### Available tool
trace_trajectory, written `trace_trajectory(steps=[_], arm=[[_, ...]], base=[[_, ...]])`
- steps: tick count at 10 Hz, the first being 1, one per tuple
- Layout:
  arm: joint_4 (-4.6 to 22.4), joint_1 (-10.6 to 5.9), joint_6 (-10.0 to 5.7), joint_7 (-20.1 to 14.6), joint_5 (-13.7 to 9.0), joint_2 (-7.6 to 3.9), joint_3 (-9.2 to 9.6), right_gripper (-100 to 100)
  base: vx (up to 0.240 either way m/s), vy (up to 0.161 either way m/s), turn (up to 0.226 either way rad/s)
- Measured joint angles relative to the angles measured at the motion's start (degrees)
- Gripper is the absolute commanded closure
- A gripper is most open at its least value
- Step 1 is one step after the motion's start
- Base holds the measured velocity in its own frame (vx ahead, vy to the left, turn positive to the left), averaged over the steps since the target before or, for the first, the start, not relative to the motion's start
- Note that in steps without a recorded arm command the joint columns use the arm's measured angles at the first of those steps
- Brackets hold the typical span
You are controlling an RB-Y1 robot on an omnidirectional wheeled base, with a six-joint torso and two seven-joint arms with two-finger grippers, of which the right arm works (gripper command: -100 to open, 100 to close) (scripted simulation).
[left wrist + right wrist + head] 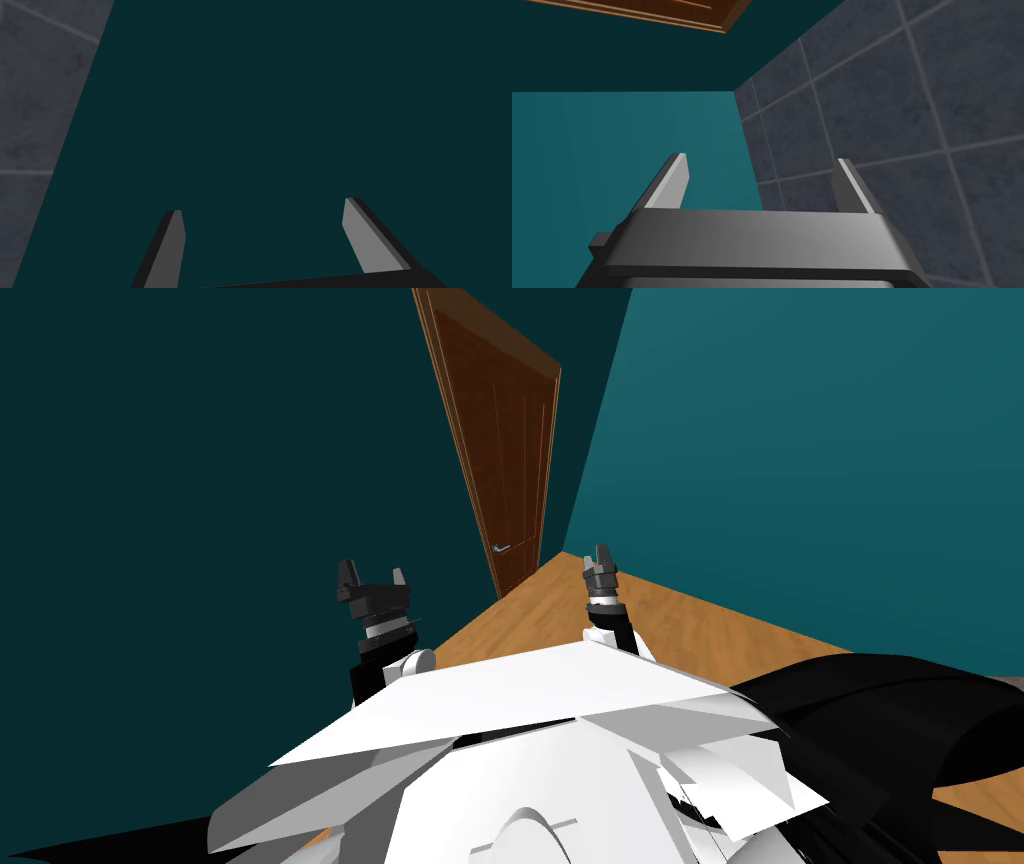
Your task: Pull the door open
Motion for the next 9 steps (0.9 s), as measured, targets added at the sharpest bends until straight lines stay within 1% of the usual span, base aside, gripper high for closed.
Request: trace_trajectory(steps=[2, 4, 6, 9], arm=[[2.53, -1.12, -0.46, -0.05, 0.00, -0.11, 0.19, -100], [4.52, -1.87, -0.96, -0.35, -0.21, -0.47, 0.02, -100], [6.70, -2.56, -1.51, -0.48, -0.25, -0.55, 0.23, -100], [11.44, -5.10, -2.16, -1.11, -0.73, -1.37, -0.38, -100]], base=[[0.066, -0.029, 0.095], [0.064, -0.018, 0.079], [0.072, -0.030, 0.099], [0.078, -0.039, 0.126]])
